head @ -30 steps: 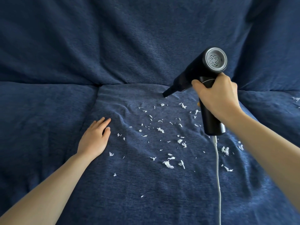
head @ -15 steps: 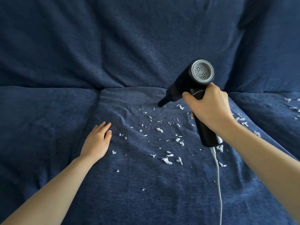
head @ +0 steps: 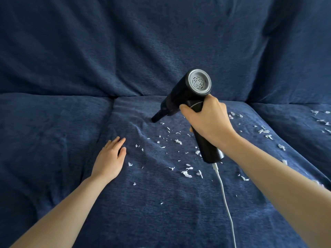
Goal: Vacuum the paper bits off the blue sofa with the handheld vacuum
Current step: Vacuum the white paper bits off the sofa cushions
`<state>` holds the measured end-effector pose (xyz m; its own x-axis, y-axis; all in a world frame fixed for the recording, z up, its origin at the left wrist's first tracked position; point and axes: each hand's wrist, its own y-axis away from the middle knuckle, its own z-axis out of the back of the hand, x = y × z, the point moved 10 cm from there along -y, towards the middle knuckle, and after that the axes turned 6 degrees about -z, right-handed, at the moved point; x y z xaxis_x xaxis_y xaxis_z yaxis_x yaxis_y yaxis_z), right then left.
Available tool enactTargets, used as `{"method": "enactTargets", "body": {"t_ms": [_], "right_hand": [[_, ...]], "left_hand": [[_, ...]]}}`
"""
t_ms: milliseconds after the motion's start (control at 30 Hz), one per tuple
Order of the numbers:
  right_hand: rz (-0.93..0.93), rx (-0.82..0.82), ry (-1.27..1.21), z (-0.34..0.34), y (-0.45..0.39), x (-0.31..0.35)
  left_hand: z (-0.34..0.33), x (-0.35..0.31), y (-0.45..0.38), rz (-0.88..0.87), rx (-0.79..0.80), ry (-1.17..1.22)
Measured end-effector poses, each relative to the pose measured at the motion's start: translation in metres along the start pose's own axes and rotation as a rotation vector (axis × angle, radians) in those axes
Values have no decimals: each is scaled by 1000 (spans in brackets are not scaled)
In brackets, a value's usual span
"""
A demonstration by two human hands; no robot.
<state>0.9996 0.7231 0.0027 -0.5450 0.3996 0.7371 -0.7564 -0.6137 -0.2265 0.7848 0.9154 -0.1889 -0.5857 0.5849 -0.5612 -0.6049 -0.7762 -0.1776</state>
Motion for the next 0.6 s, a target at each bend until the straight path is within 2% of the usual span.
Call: {"method": "enactTargets", "body": {"t_ms": [600], "right_hand": [[-116, -148, 50, 48, -21, -40]], "left_hand": [[0, 0, 0, 1, -7, -1]]}}
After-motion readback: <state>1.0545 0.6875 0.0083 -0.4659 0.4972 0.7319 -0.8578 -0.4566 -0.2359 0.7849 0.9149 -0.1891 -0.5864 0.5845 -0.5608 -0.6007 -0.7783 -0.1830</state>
